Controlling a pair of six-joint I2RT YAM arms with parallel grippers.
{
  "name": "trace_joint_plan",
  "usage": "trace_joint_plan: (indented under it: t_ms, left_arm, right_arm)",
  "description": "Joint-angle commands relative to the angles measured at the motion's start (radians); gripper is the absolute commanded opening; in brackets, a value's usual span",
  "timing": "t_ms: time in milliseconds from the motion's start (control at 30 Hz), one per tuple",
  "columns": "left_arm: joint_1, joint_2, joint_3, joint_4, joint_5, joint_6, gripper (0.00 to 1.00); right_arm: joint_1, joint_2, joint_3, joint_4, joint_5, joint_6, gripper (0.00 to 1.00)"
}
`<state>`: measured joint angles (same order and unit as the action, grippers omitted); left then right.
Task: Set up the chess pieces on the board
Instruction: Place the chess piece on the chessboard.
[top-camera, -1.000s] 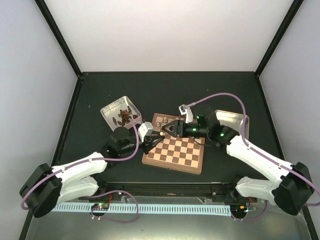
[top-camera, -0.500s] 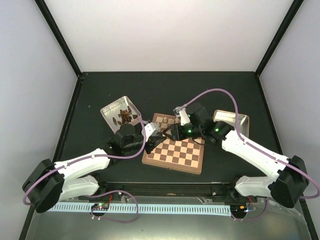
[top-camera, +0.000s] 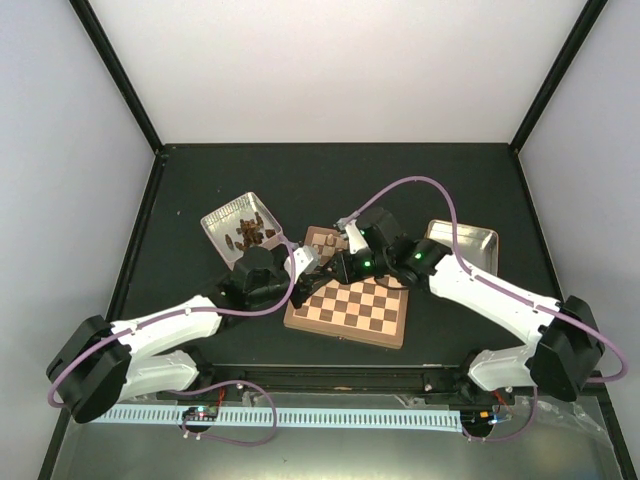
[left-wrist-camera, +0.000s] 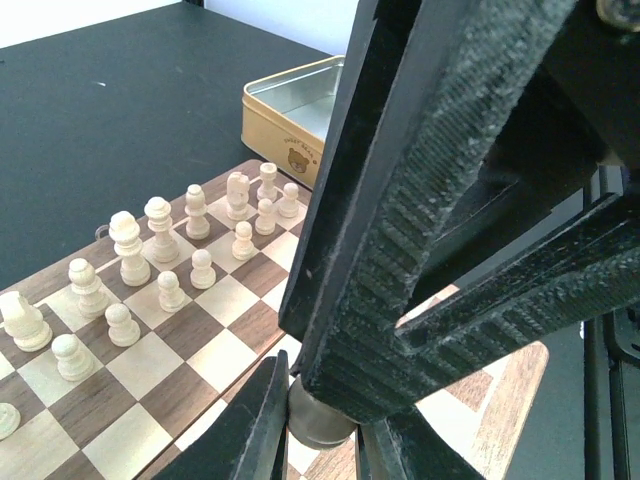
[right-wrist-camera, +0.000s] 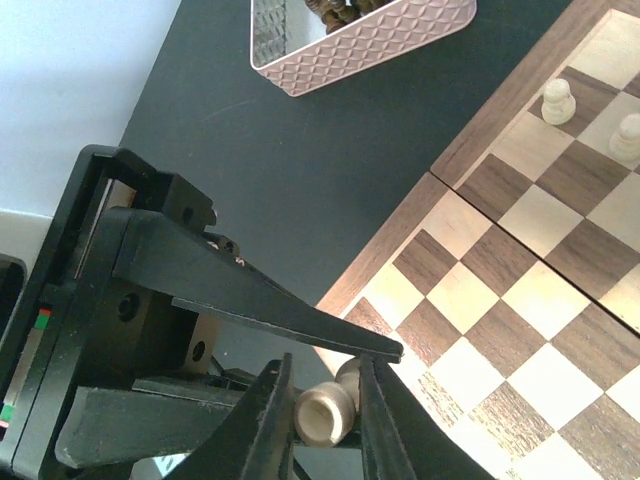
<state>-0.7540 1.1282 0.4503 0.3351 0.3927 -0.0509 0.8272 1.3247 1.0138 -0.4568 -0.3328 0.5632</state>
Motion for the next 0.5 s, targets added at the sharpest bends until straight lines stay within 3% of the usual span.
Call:
trace_joint_plan:
  t_ms: [0,100,200,400,467]
  left_arm:
    - [-0.007,-0.007,0.036,0.045,0.01,0.017,0.01]
    - [-0.007,-0.01,0.033,0.049,-0.003,0.011,0.02]
    - [-0.008,-0.016,0.031,0.045,-0.031,-0.006,0.1]
    - [-0.007,-0.013,0.033,-0.028,-0.172,-0.089,0.51]
    - [-0.006,-0.02,0.03,-0.066,-0.255,-0.132,0.57]
  right_arm:
    - [0.005,0.027,0.022,-0.023,0.024,0.011,0.19]
    - [0.007,0.042,0.029,-0.035,0.022,0.02,0.11]
    - [0.009,0.044,0.034,-0.039,0.035,0.03,0.03]
    - [0.01,0.053,0.088,-0.061,0.159,0.03,0.01]
    - [0.01,0.076,0.12,-0.078,0.214,0.029,0.01]
